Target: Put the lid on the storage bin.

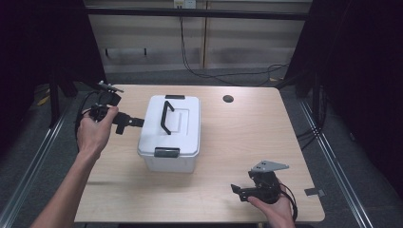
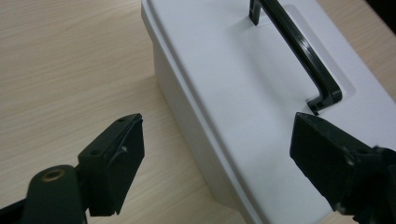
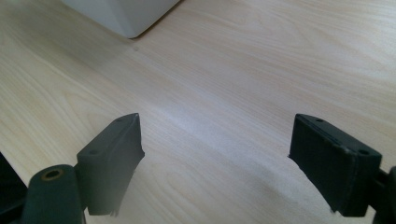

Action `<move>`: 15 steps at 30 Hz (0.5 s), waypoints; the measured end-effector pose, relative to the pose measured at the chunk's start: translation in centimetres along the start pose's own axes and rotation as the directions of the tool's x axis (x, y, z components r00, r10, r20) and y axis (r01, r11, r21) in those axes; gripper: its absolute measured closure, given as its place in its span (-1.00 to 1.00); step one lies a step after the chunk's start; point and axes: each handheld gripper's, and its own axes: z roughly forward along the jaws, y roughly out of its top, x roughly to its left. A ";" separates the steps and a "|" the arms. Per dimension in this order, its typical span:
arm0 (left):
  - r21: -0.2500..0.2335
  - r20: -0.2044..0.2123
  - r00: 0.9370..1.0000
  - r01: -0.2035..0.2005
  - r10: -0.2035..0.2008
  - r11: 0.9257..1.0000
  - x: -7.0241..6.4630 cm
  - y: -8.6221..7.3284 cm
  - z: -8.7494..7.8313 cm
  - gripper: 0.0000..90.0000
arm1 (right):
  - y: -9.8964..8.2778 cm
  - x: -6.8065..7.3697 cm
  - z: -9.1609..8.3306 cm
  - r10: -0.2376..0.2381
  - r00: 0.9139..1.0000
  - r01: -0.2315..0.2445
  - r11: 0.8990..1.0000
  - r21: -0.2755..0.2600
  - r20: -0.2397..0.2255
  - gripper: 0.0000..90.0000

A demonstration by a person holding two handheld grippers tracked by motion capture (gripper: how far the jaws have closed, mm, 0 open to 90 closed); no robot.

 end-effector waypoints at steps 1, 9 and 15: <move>-0.018 -0.008 1.000 0.002 -0.002 1.000 0.3 -0.5 -0.2 -0.61 | 0.0 0.0 0.0 -0.001 1.000 0.001 1.000 0.001 0.001 -0.64; -0.058 -0.003 1.000 -0.002 0.002 0.998 2.0 -4.5 -1.0 -0.61 | 0.1 0.0 0.1 0.004 1.000 -0.004 1.000 0.002 0.003 -0.64; -0.080 -0.004 1.000 -0.012 0.012 0.997 2.7 -6.6 -1.4 -0.61 | 0.0 0.0 0.1 0.008 1.000 -0.008 1.000 0.004 0.008 -0.64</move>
